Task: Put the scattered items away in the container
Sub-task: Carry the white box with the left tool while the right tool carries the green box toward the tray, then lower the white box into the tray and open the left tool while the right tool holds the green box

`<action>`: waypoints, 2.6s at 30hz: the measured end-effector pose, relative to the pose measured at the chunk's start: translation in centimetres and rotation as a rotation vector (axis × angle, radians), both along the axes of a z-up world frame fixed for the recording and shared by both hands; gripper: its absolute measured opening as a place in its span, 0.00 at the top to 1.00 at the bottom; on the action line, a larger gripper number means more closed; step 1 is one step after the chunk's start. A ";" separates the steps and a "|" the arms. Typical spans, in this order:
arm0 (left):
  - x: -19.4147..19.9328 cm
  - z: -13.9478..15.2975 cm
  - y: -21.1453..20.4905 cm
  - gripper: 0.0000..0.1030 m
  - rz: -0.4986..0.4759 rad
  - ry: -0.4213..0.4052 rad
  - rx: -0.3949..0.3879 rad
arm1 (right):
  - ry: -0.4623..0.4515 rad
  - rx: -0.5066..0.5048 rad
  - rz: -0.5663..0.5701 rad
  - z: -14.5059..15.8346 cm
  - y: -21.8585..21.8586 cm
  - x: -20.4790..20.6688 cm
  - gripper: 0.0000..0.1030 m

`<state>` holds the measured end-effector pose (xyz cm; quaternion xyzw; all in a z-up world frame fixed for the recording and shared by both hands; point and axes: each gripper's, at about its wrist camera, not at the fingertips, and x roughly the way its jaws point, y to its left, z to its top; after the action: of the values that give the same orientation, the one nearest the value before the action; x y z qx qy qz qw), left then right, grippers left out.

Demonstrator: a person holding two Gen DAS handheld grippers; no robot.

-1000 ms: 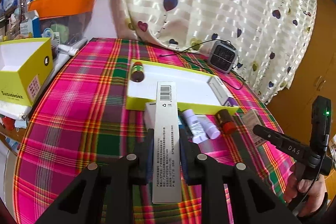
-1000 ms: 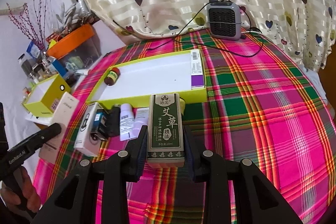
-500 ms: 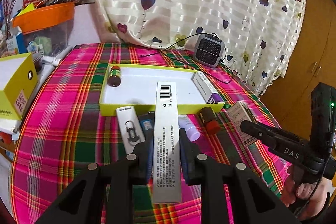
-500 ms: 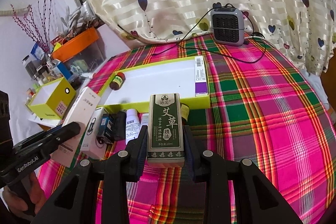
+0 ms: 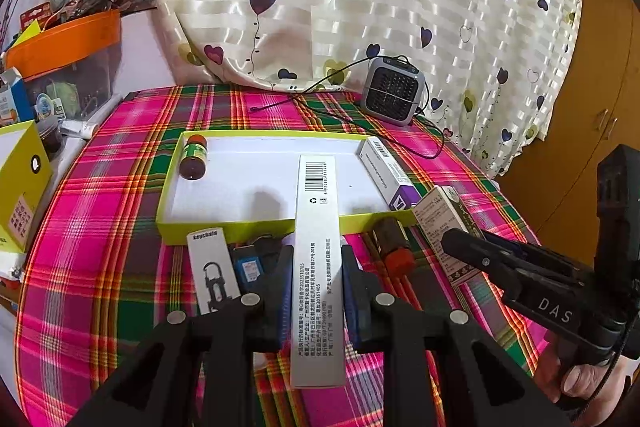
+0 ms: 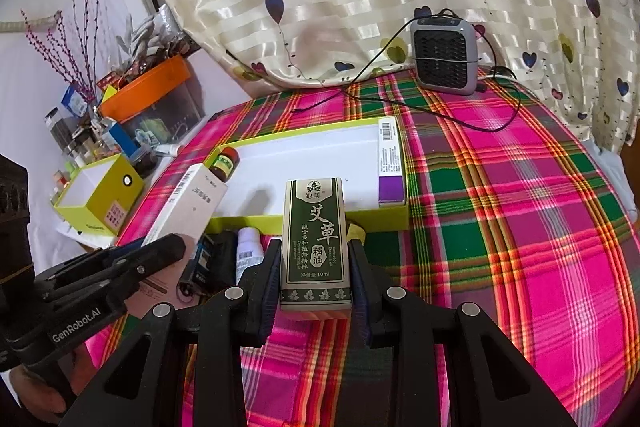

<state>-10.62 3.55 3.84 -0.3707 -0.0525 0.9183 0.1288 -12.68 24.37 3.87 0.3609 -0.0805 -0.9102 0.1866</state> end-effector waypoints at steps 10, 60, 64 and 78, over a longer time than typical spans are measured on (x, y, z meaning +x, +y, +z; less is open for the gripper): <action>-2.9 -0.5 1.2 0.78 0.010 -0.009 -0.027 | 0.031 0.005 0.013 0.2 -0.5 -2.9 0.68; -18.6 -5.9 8.8 0.78 0.025 -0.226 0.204 | 0.045 -0.080 -0.103 -1.8 5.7 -9.1 0.68; -18.3 -5.6 8.1 0.78 0.026 -0.225 0.265 | 0.041 -0.079 -0.103 -1.9 5.6 -9.1 0.68; -19.0 -6.1 7.9 0.71 -0.013 -0.246 0.323 | 0.033 -0.074 -0.106 -2.3 5.6 -9.4 0.68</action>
<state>-29.60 11.46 -2.25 -0.4552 -0.2120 0.8448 0.1849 -22.05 29.99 1.59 0.3338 -0.1300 -0.9211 0.1526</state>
